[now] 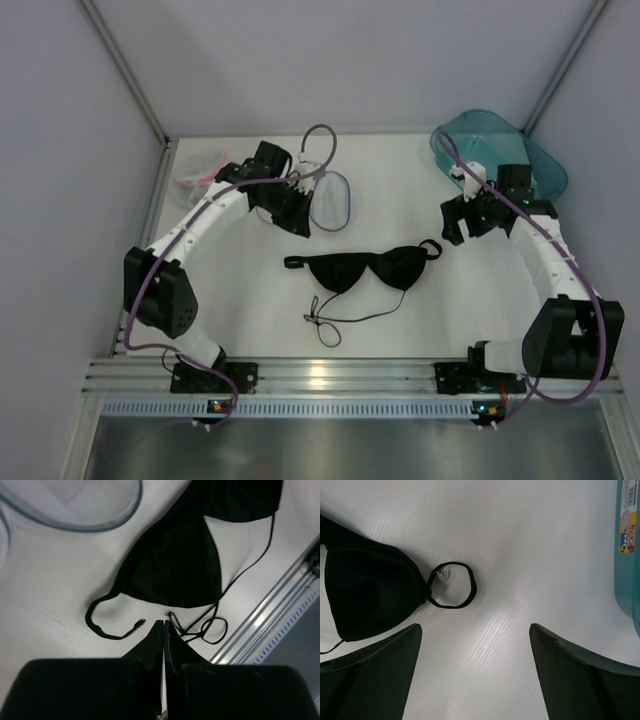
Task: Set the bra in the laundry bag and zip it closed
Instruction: Adjust the bra at the center of the board.
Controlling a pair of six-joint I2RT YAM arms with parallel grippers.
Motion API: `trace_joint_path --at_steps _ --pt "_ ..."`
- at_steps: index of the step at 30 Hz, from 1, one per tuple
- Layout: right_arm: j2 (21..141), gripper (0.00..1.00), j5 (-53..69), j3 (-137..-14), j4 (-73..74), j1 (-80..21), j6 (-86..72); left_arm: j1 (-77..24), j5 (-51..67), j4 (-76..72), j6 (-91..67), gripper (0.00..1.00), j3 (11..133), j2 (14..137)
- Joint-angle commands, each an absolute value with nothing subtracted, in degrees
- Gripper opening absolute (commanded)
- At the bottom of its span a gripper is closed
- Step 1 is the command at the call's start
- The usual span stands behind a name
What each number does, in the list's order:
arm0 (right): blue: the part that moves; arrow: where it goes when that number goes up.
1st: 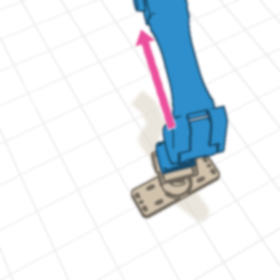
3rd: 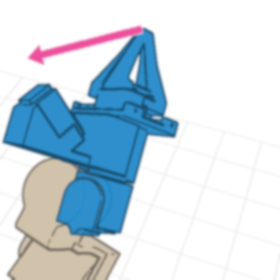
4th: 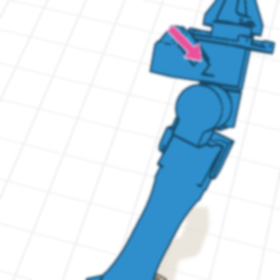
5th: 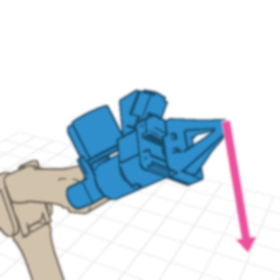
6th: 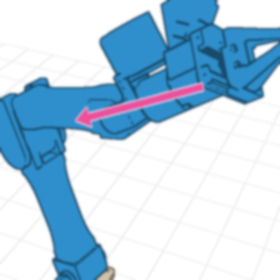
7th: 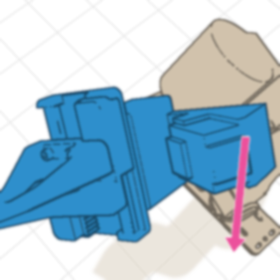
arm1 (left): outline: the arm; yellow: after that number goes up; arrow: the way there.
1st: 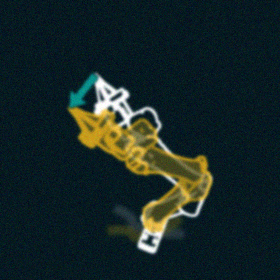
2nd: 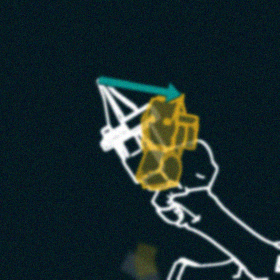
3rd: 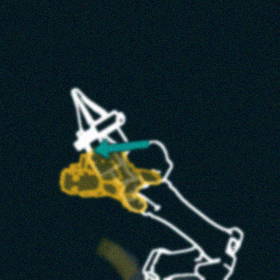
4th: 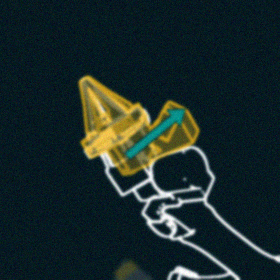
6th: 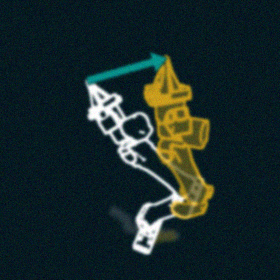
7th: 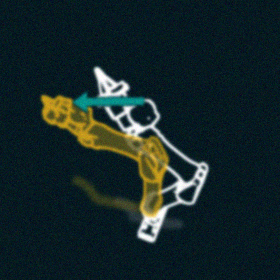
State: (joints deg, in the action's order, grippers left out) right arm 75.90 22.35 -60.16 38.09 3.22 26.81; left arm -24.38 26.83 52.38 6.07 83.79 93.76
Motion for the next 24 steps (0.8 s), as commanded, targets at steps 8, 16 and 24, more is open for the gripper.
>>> trace_joint_path --at_steps 8,16,24 --pt "79.54 0.90 24.00 -65.92 44.47 5.53 26.01 -33.14 35.44 47.73 0.26 0.00 87.63 104.77" --pt "78.75 0.90 24.61 -65.04 45.88 8.17 29.26 -32.17 25.14 57.42 26.75 0.38 74.56 91.33" --pt "80.68 0.91 26.80 -65.13 45.26 8.26 29.01 -31.99 20.39 61.70 67.55 0.55 62.31 80.94"
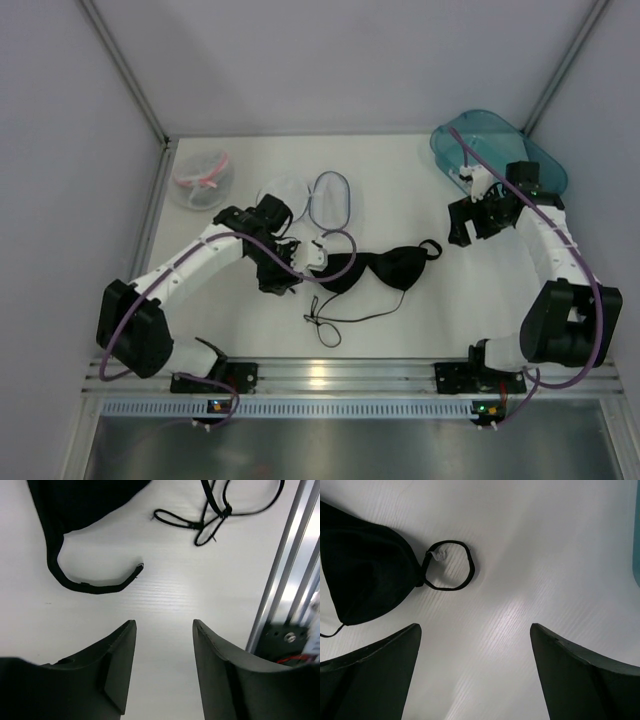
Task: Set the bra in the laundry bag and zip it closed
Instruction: Adjust the bra at the center of the board.
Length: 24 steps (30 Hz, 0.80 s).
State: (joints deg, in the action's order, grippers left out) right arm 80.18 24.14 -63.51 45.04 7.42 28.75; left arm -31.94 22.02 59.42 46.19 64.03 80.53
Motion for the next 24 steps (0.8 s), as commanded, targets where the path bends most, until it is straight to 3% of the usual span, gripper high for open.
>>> trace_joint_path --at_steps 1,4,12,22,24 --pt "80.86 0.91 27.15 -65.47 45.44 8.26 28.66 -31.91 21.00 61.79 68.72 0.55 62.92 81.90" --pt "80.77 0.91 27.07 -65.74 45.44 8.26 28.39 -31.99 21.62 61.79 73.20 0.61 66.09 87.00" --pt "79.63 0.92 25.67 -65.48 47.02 8.26 29.88 -32.08 25.31 61.87 84.81 0.59 69.78 96.05" --pt "79.89 0.93 23.64 -64.60 47.11 8.70 31.38 -32.26 23.56 61.79 87.28 0.48 67.59 102.92" --pt "80.07 0.93 23.56 -64.51 46.85 8.70 31.38 -32.26 22.94 60.82 86.57 0.36 66.80 103.79"
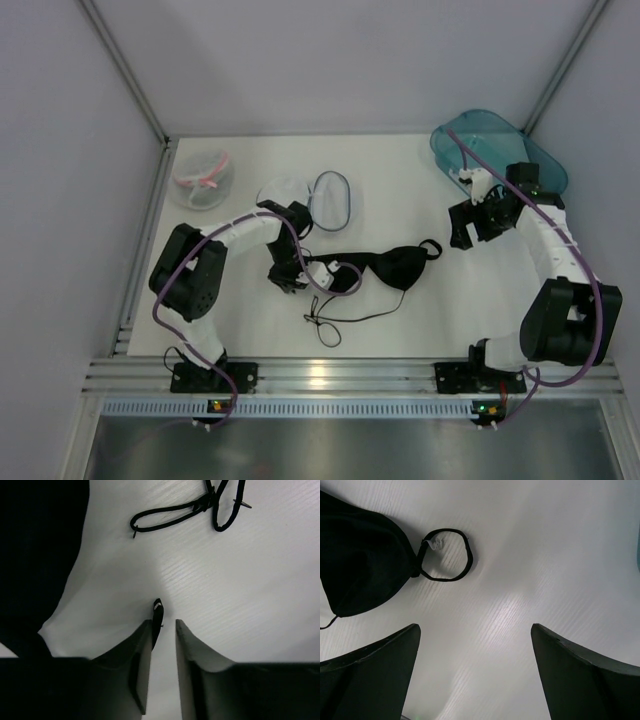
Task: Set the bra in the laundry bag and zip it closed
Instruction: Adjust the bra at the center of the board.
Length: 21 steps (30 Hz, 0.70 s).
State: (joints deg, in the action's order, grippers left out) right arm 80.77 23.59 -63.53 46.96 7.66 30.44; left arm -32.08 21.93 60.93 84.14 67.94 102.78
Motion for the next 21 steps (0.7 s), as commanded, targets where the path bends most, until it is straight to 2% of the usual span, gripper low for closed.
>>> trace_joint_path --at_steps 1,2,3,4,11,21 --pt "80.16 0.93 23.55 -64.51 46.85 8.79 31.46 -32.26 22.16 60.73 86.57 0.30 66.62 103.80" --pt "80.33 0.93 23.55 -64.51 46.85 8.79 31.38 -32.34 22.06 60.65 86.31 0.23 66.53 103.80" --pt "80.42 0.93 23.55 -64.42 46.76 8.88 31.38 -32.26 22.06 60.73 85.79 0.08 66.71 103.36" --pt "80.51 0.93 23.55 -64.34 46.58 8.88 31.46 -32.34 22.32 60.73 85.43 0.01 67.06 102.92" --pt "80.51 0.93 24.43 -62.93 45.88 8.96 30.76 -33.05 28.99 62.13 78.59 0.00 73.90 95.98" --pt "81.47 0.93 25.22 -63.28 45.88 8.96 30.41 -37.26 38.13 63.72 65.06 0.00 87.09 102.38"
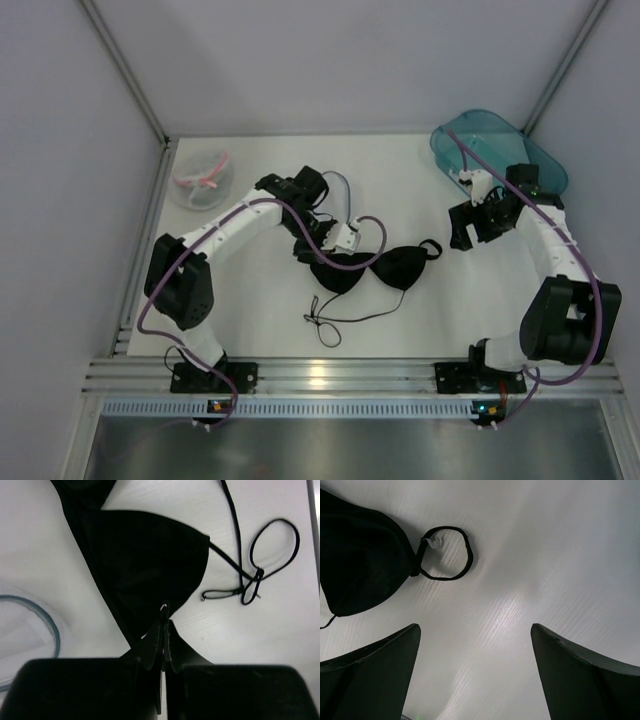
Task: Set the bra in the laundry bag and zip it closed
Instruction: Adjust the bra at the center of the board.
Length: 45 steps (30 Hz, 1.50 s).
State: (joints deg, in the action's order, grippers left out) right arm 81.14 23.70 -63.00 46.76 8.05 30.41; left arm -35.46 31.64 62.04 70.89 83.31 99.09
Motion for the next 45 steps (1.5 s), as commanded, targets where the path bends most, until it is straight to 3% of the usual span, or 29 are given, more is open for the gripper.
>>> trace_joint_path --at_steps 1,9,16,24,27,29,31,36,45 --pt "81.47 0.92 25.14 -63.28 45.97 8.96 30.41 -37.61 38.84 63.63 61.30 0.00 88.84 103.52" --pt "81.47 0.93 25.31 -62.05 46.14 8.96 30.50 -39.46 47.28 61.45 47.04 0.00 101.24 116.00" --pt "81.65 0.93 25.58 -61.96 46.32 8.96 30.50 -41.83 45.88 49.75 38.24 0.00 97.65 117.67" --pt "82.97 0.91 25.49 -60.82 46.67 8.96 29.53 -42.63 40.61 49.40 37.53 0.32 95.19 118.75" --pt "84.98 0.87 23.39 -59.33 43.53 8.96 29.88 -42.54 39.29 49.48 37.35 0.42 93.96 114.53" --pt "88.13 0.79 22.15 -59.76 42.19 8.96 28.05 -42.54 38.76 49.39 37.44 0.45 93.00 112.25" --pt "90.52 0.72 23.63 -63.87 42.71 8.96 26.81 -42.54 37.97 49.40 37.27 0.46 92.11 108.91" --pt "94.91 0.69 26.72 -72.41 41.92 7.83 25.30 -42.54 37.18 49.48 35.95 0.47 89.30 103.63" --pt "105.99 0.57 20.92 -82.79 47.72 0.44 33.30 -42.54 36.30 49.39 31.74 0.46 86.93 103.00"
